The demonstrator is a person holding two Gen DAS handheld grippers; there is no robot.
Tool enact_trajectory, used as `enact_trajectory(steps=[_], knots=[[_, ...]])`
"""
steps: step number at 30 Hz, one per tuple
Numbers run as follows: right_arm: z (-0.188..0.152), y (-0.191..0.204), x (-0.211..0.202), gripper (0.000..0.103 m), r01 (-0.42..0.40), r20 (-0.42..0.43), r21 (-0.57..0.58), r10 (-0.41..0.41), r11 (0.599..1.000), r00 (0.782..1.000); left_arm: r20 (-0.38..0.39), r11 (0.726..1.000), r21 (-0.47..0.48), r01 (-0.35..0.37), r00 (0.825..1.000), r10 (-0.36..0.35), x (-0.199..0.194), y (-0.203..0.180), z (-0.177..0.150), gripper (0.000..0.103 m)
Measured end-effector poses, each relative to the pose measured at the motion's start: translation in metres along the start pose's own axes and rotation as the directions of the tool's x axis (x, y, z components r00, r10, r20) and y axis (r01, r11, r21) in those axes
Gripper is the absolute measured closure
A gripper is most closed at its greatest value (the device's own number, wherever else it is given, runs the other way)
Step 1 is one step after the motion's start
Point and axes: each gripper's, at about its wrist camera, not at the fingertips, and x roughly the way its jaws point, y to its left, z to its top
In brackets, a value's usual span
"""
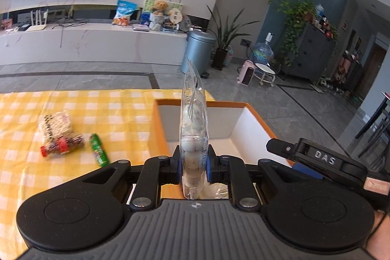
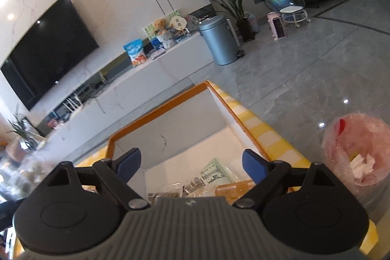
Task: Organize snacks
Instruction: 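Open the right tool to drop the nut bag while the left tool drops the white-ball bag into the box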
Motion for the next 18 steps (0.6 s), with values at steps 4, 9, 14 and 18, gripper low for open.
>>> enact_trajectory(steps=[4, 9, 14, 18], knots=[[0.002, -0.012, -0.012, 0.014, -0.002, 0.010, 0.028, 0.002, 1.000, 1.000, -0.024, 0.998, -0.006, 0.062, 0.998, -0.062, 0.021, -0.014, 0.007, 0.084], [0.017, -0.009, -0.013, 0.017, 0.038, 0.077, -0.040, -0.035, 0.998, 0.996, -0.069, 0.990, -0.055, 0.129, 0.989, -0.132, 0.057, -0.028, 0.015, 0.084], [0.046, -0.018, 0.003, 0.017, 0.118, 0.108, -0.078, -0.109, 0.990, 0.988, -0.083, 0.966, -0.103, 0.237, 0.966, -0.245, 0.092, -0.036, 0.014, 0.084], [0.063, -0.032, 0.032, 0.018, 0.184, 0.058, -0.115, -0.178, 0.976, 0.982, -0.146, 0.912, -0.263, 0.314, 0.922, -0.360, 0.134, -0.023, 0.012, 0.084]])
